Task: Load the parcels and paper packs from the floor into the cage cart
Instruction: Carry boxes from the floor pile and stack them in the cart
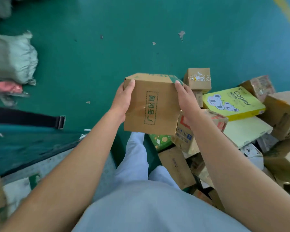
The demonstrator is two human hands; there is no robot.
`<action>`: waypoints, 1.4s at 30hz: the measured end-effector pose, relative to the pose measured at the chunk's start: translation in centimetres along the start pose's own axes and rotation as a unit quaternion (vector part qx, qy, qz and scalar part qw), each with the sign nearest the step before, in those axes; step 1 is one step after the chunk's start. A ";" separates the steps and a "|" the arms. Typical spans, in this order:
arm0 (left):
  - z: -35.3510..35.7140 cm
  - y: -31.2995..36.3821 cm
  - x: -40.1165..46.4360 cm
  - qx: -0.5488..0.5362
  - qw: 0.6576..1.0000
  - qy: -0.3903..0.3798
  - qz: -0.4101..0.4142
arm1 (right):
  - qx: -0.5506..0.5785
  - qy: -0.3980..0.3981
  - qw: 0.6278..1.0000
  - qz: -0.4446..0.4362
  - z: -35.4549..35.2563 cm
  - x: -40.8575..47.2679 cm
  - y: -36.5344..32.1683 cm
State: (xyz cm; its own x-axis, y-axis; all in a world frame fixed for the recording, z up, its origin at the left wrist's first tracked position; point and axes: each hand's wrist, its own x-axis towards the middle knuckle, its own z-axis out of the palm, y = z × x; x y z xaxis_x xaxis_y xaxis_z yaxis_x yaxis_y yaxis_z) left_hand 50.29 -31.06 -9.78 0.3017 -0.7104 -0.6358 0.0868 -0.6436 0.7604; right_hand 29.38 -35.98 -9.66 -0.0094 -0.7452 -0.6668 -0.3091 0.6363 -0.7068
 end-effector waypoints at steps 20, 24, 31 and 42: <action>-18.4 -14.3 -24.8 -0.194 0.957 0.147 -0.158 | -0.278 -0.182 0.943 0.031 16.8 -20.8 2.7; -22.0 -17.2 -27.4 -0.211 0.944 0.196 -0.161 | -0.274 -0.208 0.939 0.017 21.2 -22.8 4.1; -23.9 -21.7 -33.3 -0.231 0.913 0.314 -0.121 | -0.276 -0.299 0.913 0.006 25.8 -26.7 7.0; -25.4 -24.7 -34.6 -0.002 0.906 0.415 -0.078 | -0.248 -0.347 0.895 0.129 32.4 -28.5 10.5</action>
State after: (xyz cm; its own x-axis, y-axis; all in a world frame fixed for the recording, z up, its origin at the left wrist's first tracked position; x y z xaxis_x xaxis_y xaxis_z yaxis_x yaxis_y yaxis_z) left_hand 61.80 16.67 -3.22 0.8957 -0.1505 -0.4184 0.1933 -0.7156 0.6712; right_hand 57.20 -1.57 -5.77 0.3984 -0.1740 -0.9006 -0.7677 0.4741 -0.4312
